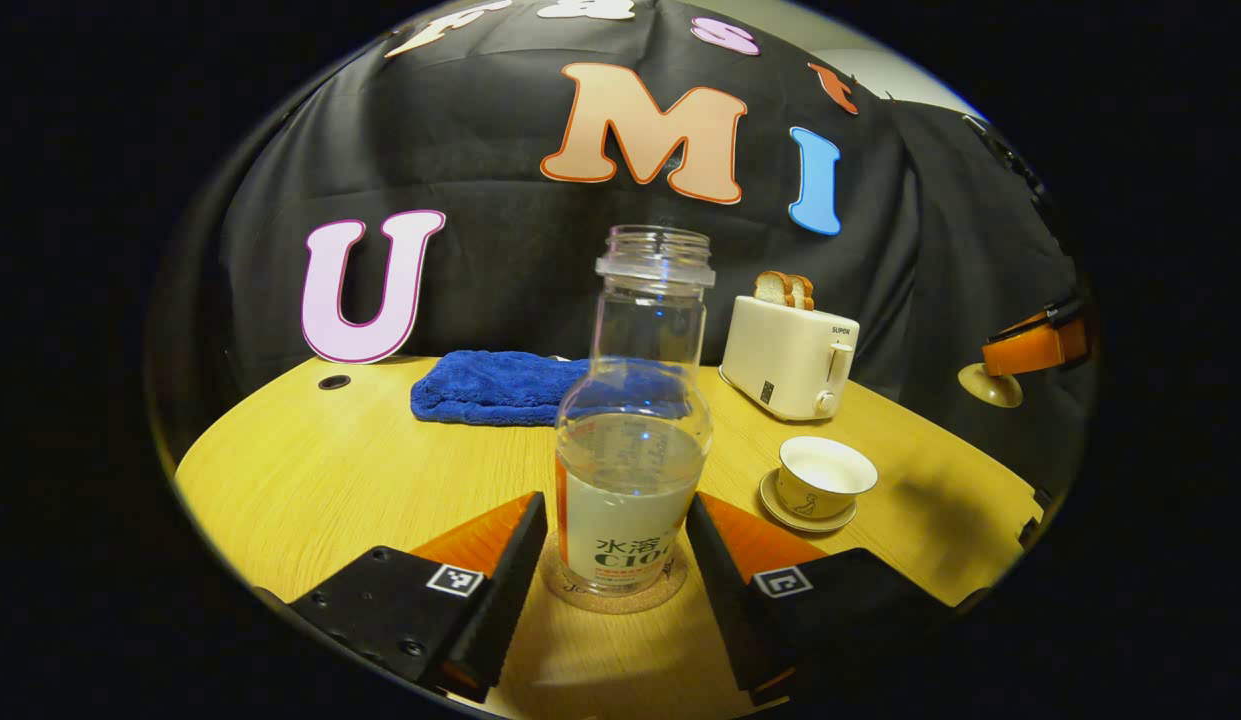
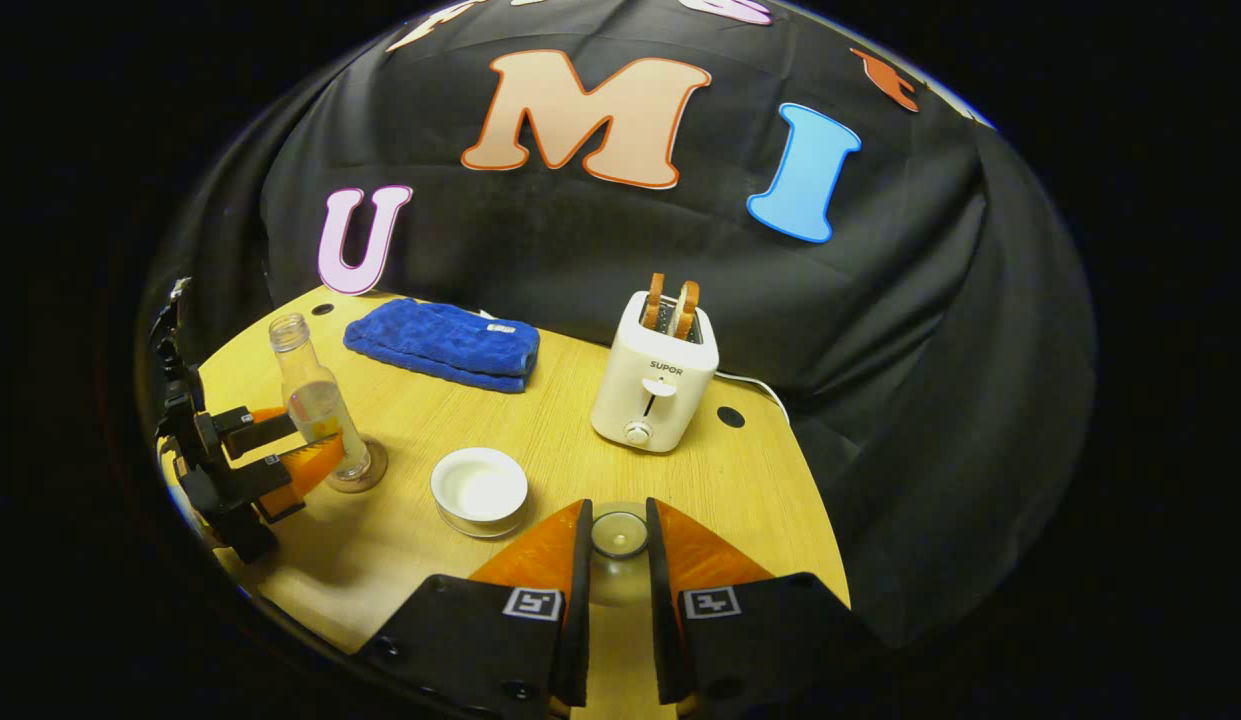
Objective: Open the teacup lid with one hand, grasp the water bottle and pour water into the teacup with the other hand; after pouring, place the water bottle on the coaster and then close the teacup lid.
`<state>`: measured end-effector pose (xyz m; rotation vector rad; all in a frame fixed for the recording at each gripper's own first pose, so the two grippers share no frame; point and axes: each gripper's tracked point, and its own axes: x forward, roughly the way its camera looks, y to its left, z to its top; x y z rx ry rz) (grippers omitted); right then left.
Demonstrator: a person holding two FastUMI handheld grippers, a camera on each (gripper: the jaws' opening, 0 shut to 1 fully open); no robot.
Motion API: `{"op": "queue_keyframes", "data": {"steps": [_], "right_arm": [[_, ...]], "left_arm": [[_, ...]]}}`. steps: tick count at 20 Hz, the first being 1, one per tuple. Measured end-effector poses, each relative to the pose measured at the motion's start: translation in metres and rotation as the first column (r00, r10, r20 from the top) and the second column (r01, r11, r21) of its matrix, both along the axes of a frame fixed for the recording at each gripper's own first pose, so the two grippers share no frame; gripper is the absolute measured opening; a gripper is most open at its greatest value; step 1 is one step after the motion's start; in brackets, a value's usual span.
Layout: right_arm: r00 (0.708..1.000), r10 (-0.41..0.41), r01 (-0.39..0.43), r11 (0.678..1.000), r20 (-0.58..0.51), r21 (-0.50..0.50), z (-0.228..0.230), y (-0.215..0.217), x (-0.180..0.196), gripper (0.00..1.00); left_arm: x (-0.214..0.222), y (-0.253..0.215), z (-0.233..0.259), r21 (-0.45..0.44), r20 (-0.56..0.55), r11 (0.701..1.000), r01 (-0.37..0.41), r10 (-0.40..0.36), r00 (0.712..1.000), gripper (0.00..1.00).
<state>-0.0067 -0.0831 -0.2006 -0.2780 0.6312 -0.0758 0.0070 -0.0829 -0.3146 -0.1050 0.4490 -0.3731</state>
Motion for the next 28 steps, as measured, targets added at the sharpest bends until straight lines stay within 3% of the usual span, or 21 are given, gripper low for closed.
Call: {"op": "queue_keyframes", "data": {"steps": [2,6,13,17,21,28], "right_arm": [[1.0,0.014,-0.014,1.0,-0.006,-0.001,-0.003,0.006,0.0,0.3],[0.999,0.033,-0.033,0.999,-0.008,0.014,-0.004,0.013,0.0,0.31],[0.999,0.029,-0.03,0.997,0.017,0.066,-0.007,0.007,-0.003,0.31],[0.999,0.018,-0.021,0.997,0.039,0.079,-0.005,-0.007,-0.007,0.3],[0.999,-0.017,0.011,0.992,0.046,0.124,-0.01,-0.026,-0.013,0.3],[0.996,-0.081,0.071,0.981,0.045,0.181,-0.017,-0.065,-0.029,0.3]], "left_arm": [[0.001,0.002,0.0,0.006,0.01,1.0,0.007,-0.007,1.0,0.74],[0.006,0.011,0.001,0.059,0.022,0.998,-0.003,0.002,1.0,0.7],[0.011,0.025,0.004,0.256,0.026,0.966,0.024,-0.031,0.999,0.68],[0.012,0.025,0.01,0.387,0.032,0.919,0.076,-0.096,0.995,0.69],[0.016,0.015,0.013,0.528,0.036,0.839,0.13,-0.175,0.984,0.7],[0.022,-0.009,0.019,0.659,0.032,0.727,0.19,-0.279,0.96,0.69]]}}
